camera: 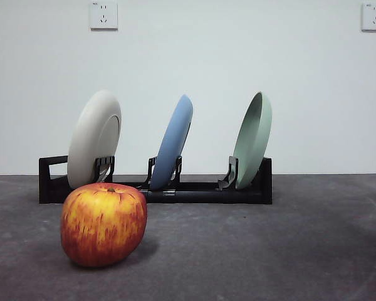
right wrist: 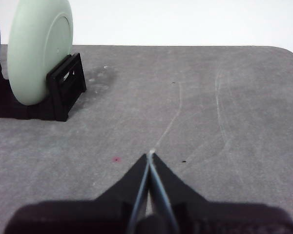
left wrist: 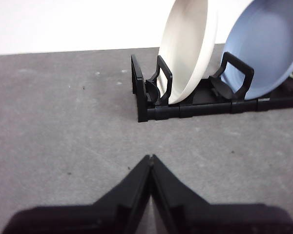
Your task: Take the blue plate from the plate rack,put the plate on the table,take the apple from the table,put the apple in the plate
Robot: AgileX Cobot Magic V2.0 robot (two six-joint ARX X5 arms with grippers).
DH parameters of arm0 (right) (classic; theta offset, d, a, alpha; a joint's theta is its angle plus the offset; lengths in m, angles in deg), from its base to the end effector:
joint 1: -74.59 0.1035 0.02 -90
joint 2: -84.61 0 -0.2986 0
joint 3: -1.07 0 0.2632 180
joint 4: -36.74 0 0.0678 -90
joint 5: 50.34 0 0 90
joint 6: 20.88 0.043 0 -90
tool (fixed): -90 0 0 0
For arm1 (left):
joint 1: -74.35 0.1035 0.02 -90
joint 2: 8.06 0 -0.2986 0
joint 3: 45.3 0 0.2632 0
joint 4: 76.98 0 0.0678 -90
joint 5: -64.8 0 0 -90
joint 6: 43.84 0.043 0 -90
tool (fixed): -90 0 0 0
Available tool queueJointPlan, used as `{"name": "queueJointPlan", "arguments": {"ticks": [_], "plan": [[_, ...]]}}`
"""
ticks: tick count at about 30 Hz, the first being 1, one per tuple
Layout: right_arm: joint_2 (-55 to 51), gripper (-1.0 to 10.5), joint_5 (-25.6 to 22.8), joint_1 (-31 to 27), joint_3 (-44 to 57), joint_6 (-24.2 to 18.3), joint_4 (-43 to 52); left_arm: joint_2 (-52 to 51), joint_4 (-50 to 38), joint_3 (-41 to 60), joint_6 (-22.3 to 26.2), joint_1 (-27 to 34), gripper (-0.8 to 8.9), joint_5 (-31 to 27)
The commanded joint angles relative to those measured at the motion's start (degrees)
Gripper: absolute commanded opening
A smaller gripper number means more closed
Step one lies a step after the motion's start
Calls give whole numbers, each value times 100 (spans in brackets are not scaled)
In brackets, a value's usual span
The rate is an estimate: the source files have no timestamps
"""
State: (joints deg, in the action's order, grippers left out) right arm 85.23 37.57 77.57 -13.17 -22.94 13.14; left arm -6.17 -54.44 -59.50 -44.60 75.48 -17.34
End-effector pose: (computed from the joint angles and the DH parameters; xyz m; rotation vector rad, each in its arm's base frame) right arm 0.0863 0.0029 0.1495 -0.0436 0.1737 0.0186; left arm 0.0875 -0.0042 0.1499 -0.0272 0.1789 -0.1160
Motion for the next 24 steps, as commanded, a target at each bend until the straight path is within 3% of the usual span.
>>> {"name": "queueJointPlan", "arguments": {"ticks": [1,5,9,15,18,24], "plan": [[-13,1,61,-4,24,247,-22,0,-44,57,-664,17,-4,7],[-13,1,125,-4,24,1019,-20,0,-44,57,-1296,17,-4,4],[-13,0,175,-4,24,2173,-17,2,-33,57,-1805,17,-4,63],[-13,-8,1086,-4,-245,3427,-96,44,63,-236,-2527,13,-6,734],[7,-8,1340,-4,-723,3689,-334,201,321,-702,-2791,13,-6,754],[450,-8,1368,-4,-2015,3630,-966,981,520,-1834,-2798,13,-6,796]]}}
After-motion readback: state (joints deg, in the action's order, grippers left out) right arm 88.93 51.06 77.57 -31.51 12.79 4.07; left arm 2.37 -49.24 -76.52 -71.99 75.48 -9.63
